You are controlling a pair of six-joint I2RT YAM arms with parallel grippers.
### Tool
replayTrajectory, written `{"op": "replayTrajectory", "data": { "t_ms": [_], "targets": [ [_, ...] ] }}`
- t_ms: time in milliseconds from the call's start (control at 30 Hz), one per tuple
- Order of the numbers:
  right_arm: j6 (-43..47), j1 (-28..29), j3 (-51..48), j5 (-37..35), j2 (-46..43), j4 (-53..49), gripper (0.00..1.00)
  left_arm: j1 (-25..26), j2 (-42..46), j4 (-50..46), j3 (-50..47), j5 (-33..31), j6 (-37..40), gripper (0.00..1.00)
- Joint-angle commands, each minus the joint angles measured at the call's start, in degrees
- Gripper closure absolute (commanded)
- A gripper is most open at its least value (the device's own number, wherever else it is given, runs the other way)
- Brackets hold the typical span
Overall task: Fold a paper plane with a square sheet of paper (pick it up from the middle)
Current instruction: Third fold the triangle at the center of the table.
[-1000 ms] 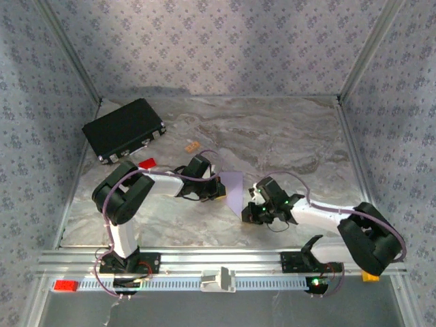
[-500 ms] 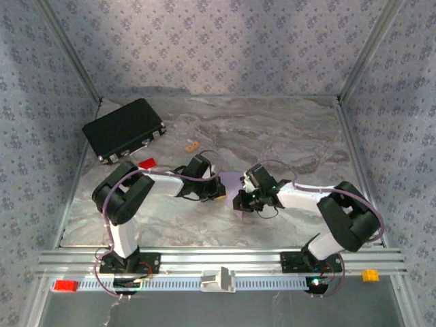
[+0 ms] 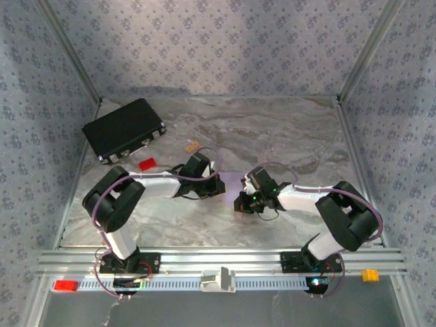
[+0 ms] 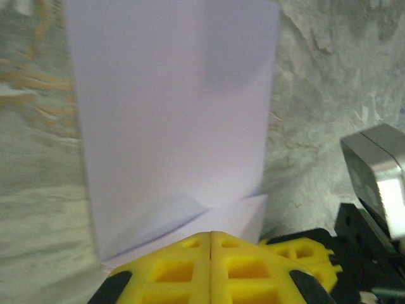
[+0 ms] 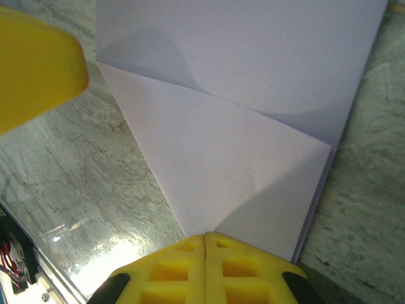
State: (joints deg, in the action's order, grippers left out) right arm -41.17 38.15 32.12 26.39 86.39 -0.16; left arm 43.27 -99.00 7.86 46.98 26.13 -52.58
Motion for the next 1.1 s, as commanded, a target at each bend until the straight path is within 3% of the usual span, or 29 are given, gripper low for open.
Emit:
{"op": "replayTrajectory", "data": {
  "t_ms": [0,267,467,733,1067],
  "targets": [
    [-0.91,0.38,-2.02,-3.85,1.36,-3.95,0.95,1.54,-0.25,1.53,0.01,0.97,-0.8,0.94],
    [-0.92,0.36,-2.28,-3.87,1.26,-4.01,0.95,2.48,-4.99,1.01,0.05,0.95,-1.88,0.97],
    [-0.56,0.3,-2.75,-3.95,1.11,-4.38,0.96,-0.88,-5.84,0.87,-1.85,-0.07,0.14,0.98],
    [-0.05,0.25,-3.22,-3.64,1.07,-4.28,0.97,-5.29,-3.74,2.03,-3.88,0.59,2.22,0.98],
    [3.13,0.18,-1.32,-2.5,-2.15,-3.95,0.94,-5.7,2.56,5.6,-7.79,-1.49,1.42,0.97]
  ]
}}
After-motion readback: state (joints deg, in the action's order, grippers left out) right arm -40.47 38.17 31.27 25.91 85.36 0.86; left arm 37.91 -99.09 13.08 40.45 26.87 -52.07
